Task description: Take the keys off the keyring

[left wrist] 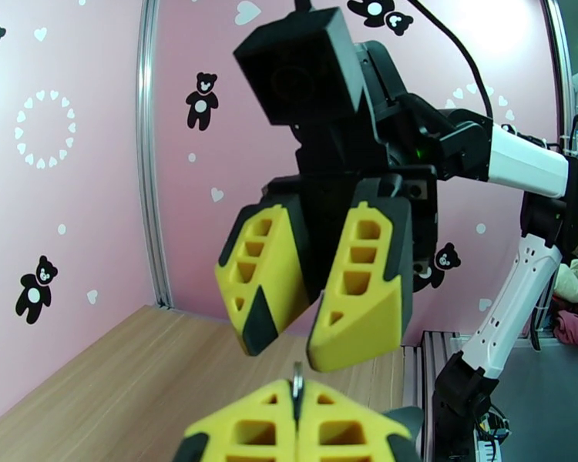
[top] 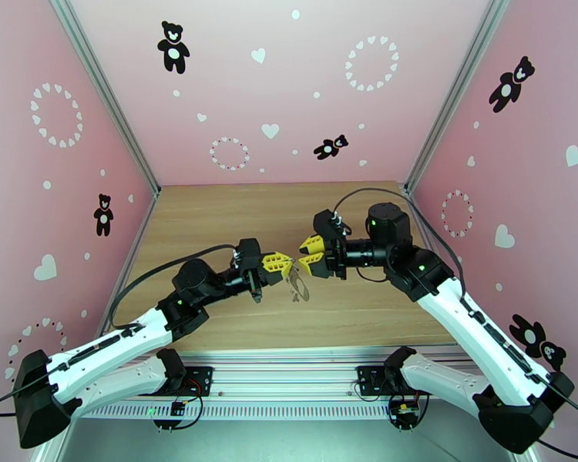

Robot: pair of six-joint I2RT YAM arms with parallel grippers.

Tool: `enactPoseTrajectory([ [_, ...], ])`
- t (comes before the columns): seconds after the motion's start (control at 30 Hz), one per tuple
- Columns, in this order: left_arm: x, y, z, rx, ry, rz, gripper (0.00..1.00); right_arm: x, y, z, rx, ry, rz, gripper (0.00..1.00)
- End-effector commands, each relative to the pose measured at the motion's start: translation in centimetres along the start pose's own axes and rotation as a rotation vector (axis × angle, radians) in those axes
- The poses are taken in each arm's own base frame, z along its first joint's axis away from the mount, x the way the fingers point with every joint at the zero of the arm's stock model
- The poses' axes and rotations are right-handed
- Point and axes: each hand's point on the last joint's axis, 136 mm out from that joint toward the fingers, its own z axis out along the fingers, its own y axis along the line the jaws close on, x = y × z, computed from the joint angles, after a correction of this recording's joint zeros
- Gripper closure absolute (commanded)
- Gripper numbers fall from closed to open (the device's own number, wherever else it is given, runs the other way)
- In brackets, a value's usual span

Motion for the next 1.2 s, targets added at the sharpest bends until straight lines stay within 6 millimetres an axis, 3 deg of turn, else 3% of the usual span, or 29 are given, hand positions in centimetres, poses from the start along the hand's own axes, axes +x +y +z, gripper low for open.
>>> enactPoseTrajectory([
  [0.0, -2.1, -0.2, 0.3, 0.018, -0.046, 0.012, 1.00, -0.5, 0.5, 0.0, -0.037, -0.032, -0.045, 0.68],
  [0.37, -2.7, -0.1, 0.6, 0.011, -0.070, 0.013, 1.00, -0.1, 0.6, 0.6, -0.084, -0.007, -0.015, 0.73],
  [0.8, -2.7, 0.2, 0.9, 0.003, -0.081, 0.004, 1.00, -0.2, 0.4, 0.5, -0.076, 0.019, -0.003, 0.92],
  [1.0, -1.8, 0.5, 0.7, -0.019, -0.069, -0.012, 1.00, -0.2, -0.8, 0.2, 0.012, 0.066, 0.002, 1.00],
  [1.17, -0.7, 1.3, -0.3, -0.087, -0.009, -0.039, 0.77, 0.9, -2.2, 0.2, 0.104, 0.190, 0.035, 1.00],
])
